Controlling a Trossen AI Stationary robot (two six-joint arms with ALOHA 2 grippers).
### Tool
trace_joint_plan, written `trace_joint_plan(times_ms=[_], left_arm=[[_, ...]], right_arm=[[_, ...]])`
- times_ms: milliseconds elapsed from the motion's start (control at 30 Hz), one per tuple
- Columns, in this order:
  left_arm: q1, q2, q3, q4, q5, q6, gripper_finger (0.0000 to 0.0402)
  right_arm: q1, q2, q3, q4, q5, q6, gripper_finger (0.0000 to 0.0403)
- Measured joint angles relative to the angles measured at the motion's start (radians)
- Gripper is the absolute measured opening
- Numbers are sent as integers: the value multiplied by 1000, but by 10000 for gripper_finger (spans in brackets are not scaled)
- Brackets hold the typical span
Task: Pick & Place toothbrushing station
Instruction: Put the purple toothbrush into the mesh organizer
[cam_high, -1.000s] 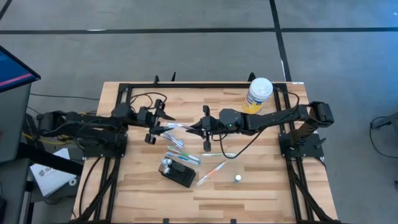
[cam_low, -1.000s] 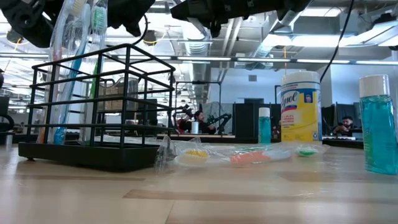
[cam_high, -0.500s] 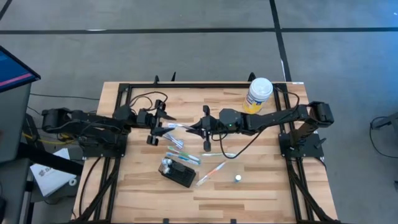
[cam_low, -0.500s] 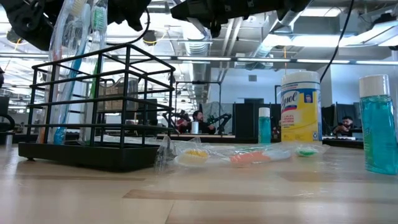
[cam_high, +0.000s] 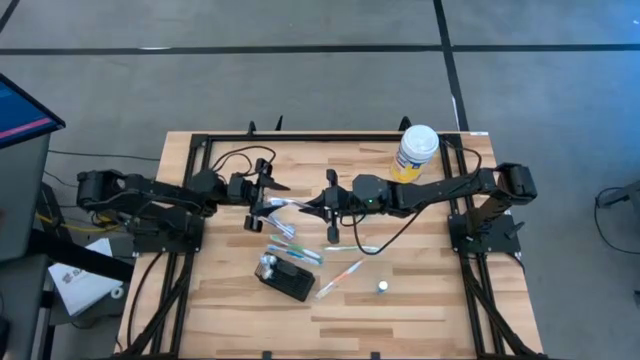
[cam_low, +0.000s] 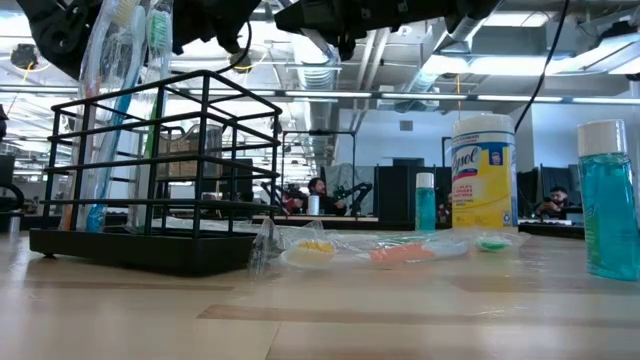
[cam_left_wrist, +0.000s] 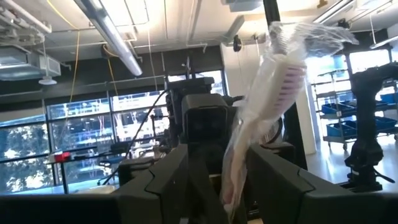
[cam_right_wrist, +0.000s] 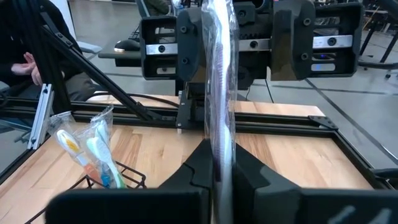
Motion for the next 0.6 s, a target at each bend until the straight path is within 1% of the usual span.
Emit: trace_joint_plan(times_ms=[200,333,433,500,600], left_arm=[[-23,27,30,8,0,0,155],[-25,27,31,8,5,3,141],[-25,27,31,8,13,4,116],[-25,27,31,8,14,4,93],[-25,27,31,11,43,7,54]], right_arm=[[0,0,0,0,0,-1,14],[0,0,0,0,0,-3,15],[0,0,0,0,0,-5,15],[0,0,0,0,1,-5,15],[0,0,0,0,1,-5,17]])
